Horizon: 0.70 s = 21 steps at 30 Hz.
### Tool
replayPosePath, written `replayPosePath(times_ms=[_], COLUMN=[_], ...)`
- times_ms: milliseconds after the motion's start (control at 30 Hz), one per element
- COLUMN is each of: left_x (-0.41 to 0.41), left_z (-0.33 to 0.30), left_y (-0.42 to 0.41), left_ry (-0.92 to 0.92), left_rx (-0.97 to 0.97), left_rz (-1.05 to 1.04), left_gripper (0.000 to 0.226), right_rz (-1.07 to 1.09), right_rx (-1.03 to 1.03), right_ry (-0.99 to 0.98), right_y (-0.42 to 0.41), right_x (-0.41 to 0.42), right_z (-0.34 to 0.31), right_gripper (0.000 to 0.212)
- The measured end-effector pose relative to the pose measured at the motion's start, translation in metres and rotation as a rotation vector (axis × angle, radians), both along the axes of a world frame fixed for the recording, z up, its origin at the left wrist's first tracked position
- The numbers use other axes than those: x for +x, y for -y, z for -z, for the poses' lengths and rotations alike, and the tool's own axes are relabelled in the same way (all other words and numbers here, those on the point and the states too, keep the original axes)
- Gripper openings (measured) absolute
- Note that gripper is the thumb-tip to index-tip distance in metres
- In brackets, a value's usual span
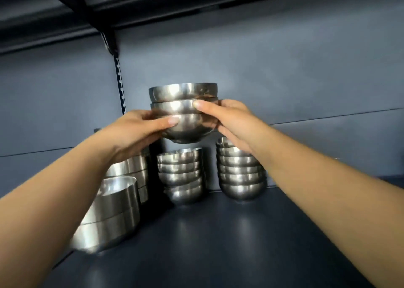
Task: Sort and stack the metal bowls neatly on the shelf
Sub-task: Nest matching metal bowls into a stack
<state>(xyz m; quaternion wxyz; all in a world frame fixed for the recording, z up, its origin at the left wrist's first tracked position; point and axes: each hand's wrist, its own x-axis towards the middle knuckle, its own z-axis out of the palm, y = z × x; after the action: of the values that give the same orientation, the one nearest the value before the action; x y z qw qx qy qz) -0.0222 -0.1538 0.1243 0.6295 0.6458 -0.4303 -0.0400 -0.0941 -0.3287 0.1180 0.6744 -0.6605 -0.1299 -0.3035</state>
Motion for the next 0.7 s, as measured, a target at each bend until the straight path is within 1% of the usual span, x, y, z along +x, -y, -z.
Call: replayPosePath(times_ms=[67,167,267,367,433,500,600,700], left_x=[0.023,0.054,0.079,0.092,0.098,0.104,0.115,0.119], left_z=[-0.008,-0.011,-0.007,-0.001,0.005,0.008,0.013,0.019], left_y=[-0.005,-0.007,0.000,0.010,0.014,0.015,0.015,0.018], left_ry=[-0.004,-0.018,-0.055,-0.108,-0.129,-0.158,-0.204,-0.223], left_rx=[0.053,0.143,0.195,0.221,0.237,0.253,0.315,0.393], left_rz=[-0.043,-0.045,-0.055,-0.098,-0.094,-0.107,-0.120,-0.134], left_gripper=[0.040,0.040,0.048,0.042,0.039,0.045,0.063,0.065], right_rz=[0.006,0.063,0.126,0.190,0.194,0.201,0.208,0.207], right_rx=[0.023,0.021,-0.007,-0.026,-0.041,-0.055,-0.081,-0.111], right_ry=[-0.016,-0.074,-0.100,-0.163,-0.185,-0.208,-0.225,-0.233], right_y=[-0.004,-0.006,0.000,0.007,0.010,0.012,0.011,0.014], right_x=[0.029,0.065,0.093,0.109,0.117,0.122,0.127,0.131], right_z=[0.000,0.000,0.005,0.015,0.023,0.027,0.032,0.042], right_gripper=[0.022,0.029,0.030,0.033,0.036,0.037,0.029,0.025])
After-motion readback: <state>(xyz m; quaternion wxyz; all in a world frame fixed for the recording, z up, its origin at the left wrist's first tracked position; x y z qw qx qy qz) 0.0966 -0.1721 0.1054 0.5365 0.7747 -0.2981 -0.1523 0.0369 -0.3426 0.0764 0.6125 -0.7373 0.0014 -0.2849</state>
